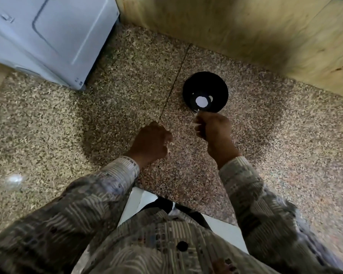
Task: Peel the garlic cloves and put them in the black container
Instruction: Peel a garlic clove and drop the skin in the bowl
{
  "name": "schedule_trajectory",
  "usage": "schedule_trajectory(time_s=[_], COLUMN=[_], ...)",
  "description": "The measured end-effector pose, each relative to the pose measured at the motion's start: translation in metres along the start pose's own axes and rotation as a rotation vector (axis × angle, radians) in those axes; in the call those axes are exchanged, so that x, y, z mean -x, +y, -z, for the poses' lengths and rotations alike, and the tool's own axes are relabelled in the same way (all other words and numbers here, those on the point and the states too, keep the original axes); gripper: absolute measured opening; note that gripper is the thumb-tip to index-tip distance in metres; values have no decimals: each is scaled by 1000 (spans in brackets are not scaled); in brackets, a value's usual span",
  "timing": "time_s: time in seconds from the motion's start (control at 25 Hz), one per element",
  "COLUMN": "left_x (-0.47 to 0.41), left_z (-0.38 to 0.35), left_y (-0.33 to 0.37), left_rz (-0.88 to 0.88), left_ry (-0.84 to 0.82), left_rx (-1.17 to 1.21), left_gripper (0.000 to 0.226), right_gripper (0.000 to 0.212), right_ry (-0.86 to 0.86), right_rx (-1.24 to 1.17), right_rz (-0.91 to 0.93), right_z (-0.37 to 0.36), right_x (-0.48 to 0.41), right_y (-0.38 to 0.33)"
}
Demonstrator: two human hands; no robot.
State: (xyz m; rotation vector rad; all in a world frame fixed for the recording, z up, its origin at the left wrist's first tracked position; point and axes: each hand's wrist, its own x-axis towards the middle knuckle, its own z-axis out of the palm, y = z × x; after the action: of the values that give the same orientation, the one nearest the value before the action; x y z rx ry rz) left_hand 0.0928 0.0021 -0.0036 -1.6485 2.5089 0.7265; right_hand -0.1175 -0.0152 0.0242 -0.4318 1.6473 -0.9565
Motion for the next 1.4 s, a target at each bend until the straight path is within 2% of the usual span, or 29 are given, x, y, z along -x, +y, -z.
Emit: schedule_trajectory(time_s=[0.08, 0.24, 0.4, 0.48, 0.6, 0.76, 0.84, 1.0, 1.08, 1.12, 1.24, 1.4], left_x=[-7, -14, -9, -5, -1, 4, 4, -3, -6, -6, -2, 0], left_z=[-2, -10, -14, -13, -15, -26, -29, -29, -27, -26, -26, -31], left_y=[3, 5, 4, 8, 15, 28, 35, 39, 38, 38, 34, 33], left_rz=[-32, -80, -135, -117, 17, 310, 467, 668, 688, 645, 363, 221], left_ry=[-85, -170, -39, -15, 36, 74, 59, -27, -15, 27, 174, 206], left_rx=[-139, -241, -149, 41, 359, 826, 1090, 1245, 1217, 1108, 498, 189], left_gripper=[26, 17, 6, 7, 13, 16, 15, 16, 16, 15, 10, 12], right_gripper=[22, 18, 12, 14, 18, 19, 18, 16, 15, 15, 19, 18], right_ry=[-16, -4, -77, -115, -164, -231, -252, -222, -184, -168, -132, -78], right_rx=[-68, 54, 190, 217, 176, -223, -328, -208, -228, -251, -285, -146], right_rz=[-5, -128, -154, -122, -85, -220, -248, -82, -82, -100, -159, -197], right_z=[6, 16, 17, 13, 7, 10, 14, 17, 16, 16, 18, 23], right_x=[7, 19, 37, 41, 46, 48, 47, 49, 49, 50, 47, 44], right_y=[-8, 13, 48, 60, 66, 63, 64, 68, 71, 72, 78, 82])
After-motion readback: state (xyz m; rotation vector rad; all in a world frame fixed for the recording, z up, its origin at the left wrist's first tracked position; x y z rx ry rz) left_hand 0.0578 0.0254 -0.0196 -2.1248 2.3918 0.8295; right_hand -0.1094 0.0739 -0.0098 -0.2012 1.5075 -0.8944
